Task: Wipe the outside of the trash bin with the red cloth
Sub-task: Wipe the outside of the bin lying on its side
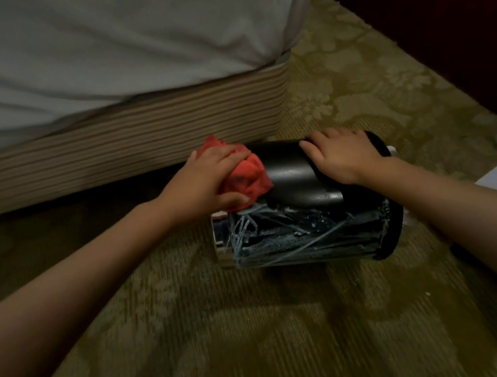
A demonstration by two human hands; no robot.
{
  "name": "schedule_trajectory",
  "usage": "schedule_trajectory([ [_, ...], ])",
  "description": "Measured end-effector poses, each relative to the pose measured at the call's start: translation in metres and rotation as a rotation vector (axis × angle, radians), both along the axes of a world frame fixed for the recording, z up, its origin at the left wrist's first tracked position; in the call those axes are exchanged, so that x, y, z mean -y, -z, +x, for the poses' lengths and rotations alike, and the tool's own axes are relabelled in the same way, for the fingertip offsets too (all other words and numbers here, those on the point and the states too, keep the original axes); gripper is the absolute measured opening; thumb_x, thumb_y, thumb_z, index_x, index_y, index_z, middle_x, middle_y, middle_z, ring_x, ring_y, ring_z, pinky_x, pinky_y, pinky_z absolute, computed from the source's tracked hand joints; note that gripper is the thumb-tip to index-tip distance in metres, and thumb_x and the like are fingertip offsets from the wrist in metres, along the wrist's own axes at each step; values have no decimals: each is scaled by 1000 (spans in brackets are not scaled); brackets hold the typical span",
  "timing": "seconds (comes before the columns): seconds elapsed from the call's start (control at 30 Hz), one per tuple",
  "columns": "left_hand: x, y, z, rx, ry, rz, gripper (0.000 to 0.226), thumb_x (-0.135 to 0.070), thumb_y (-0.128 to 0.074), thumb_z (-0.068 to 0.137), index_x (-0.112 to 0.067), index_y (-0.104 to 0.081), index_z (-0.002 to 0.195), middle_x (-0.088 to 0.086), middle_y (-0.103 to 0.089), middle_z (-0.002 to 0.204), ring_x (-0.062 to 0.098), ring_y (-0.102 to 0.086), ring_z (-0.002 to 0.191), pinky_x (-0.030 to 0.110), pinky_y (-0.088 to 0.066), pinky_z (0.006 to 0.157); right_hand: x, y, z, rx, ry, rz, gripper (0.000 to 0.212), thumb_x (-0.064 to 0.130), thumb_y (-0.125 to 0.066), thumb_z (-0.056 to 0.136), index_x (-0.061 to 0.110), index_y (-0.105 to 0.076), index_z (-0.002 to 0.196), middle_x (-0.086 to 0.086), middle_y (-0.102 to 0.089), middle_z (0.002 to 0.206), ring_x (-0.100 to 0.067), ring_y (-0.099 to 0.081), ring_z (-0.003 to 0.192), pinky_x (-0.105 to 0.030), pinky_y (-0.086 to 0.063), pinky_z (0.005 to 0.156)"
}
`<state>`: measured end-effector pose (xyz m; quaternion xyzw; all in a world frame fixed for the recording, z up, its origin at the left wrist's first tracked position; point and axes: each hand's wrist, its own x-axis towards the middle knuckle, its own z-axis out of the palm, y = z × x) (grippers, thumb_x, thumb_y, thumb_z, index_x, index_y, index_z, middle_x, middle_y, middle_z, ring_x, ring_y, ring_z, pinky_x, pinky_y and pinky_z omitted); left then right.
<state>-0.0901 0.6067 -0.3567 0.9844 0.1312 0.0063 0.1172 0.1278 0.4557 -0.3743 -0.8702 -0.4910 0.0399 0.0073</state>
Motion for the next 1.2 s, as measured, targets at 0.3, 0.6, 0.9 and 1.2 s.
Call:
schedule_trajectory([
  [0.3,-7,-10,21,-79,85,-43,80,-49,-64,78,-29,-25,145,-8,-26,152,12,-22,139,43,-13,111,5,3,-1,39,-3,-21,56,55,-13,94,34,-31,142,-11,-44,140,-33,-42,126,-46,-29,100],
  [0.6,6,18,-38,11,-6,114,82,-53,-50,80,-40,6,140,-2,0,158,18,-1,145,38,3,113,1,3,4,-6,-14,-14,56,56,-12,94,35,-32,141,-12,-46,138,-33,-42,125,-47,-29,100],
  [0.9,-19,-11,15,-152,-116,-132,76,-44,-54,88,-27,-12,148,0,-12,157,17,-11,144,50,-5,114,0,4,5,8,3,-31,55,55,-13,95,33,-32,142,-11,-44,141,-32,-40,127,-47,-29,101],
  [1.2,-2,18,-34,-101,3,91,85,-58,-45,84,-43,21,136,-12,23,150,9,23,136,46,13,108,2,5,-2,29,5,-31,54,53,-14,95,33,-31,142,-14,-44,138,-35,-40,126,-50,-28,100],
])
